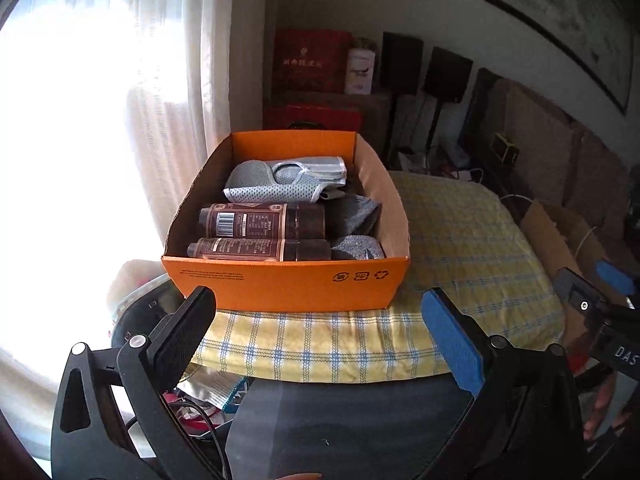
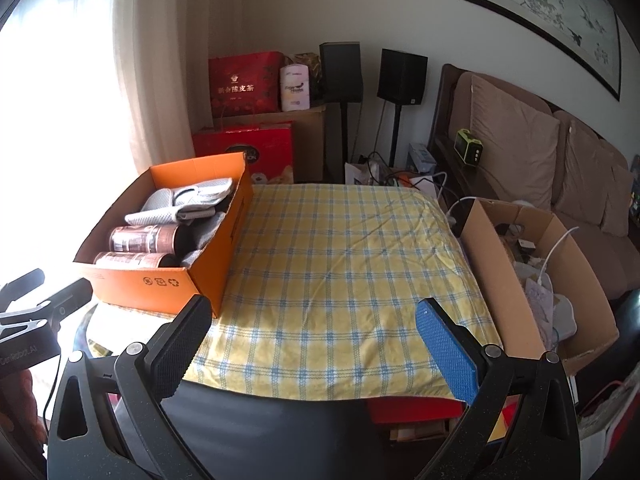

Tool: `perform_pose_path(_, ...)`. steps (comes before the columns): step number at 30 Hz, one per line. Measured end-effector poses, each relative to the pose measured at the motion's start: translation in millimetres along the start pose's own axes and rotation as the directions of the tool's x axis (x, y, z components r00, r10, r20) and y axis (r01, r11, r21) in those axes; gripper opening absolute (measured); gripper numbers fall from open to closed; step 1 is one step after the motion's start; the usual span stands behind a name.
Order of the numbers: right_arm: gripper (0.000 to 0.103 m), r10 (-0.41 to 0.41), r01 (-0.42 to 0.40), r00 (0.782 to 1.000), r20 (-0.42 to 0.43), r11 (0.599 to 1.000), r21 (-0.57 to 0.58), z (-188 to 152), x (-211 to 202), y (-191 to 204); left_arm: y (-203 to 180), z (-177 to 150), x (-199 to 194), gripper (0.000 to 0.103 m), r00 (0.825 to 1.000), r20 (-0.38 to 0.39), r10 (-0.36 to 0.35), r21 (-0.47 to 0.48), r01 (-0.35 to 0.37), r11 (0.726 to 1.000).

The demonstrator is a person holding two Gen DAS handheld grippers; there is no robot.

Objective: Organize objects

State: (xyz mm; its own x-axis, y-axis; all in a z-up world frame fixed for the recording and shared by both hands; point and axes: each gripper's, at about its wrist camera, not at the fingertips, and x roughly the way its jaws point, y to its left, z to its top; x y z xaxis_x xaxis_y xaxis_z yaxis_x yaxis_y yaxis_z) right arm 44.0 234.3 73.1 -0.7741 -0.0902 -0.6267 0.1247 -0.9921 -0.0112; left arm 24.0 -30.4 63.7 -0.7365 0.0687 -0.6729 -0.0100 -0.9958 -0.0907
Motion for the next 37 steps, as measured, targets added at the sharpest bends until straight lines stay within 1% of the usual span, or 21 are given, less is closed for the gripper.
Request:
perform_pose_path(3, 0.103, -0.005, 0.005, 1.0, -0.005, 1.0, 0.003, -0.7, 1.8, -1.3, -2.6, -0.7, -1.6, 0.103, 1.0, 0.003, -0.006, 0.01, 0.006, 1.0)
perform_pose_path(6, 0.103, -0.013, 0.013, 1.0, -0.008, 1.0, 0.005, -1.3, 3.8, -1.9, -1.5, -0.9, -3.9, 0.103, 1.0, 0.018, -0.003, 0.0, 0.003, 1.0)
perform_pose_path(16, 0.103, -0.023, 0.023, 1.0, -0.005, 1.0, 0.014, -1.5, 2.8, -6.1, 0.0, -0.7, 1.3, 0.103, 1.0, -0.001, 0.011, -0.005, -0.011, 1.0)
perform_pose_path(37, 0.103, -0.017, 0.017, 1.0, -0.024, 0.999, 0.027, -3.9, 5.8, -10.2, -6.0, 0.2, 0.9, 0.103, 1.0, 0.002, 0.023, 0.022, -0.023, 0.999)
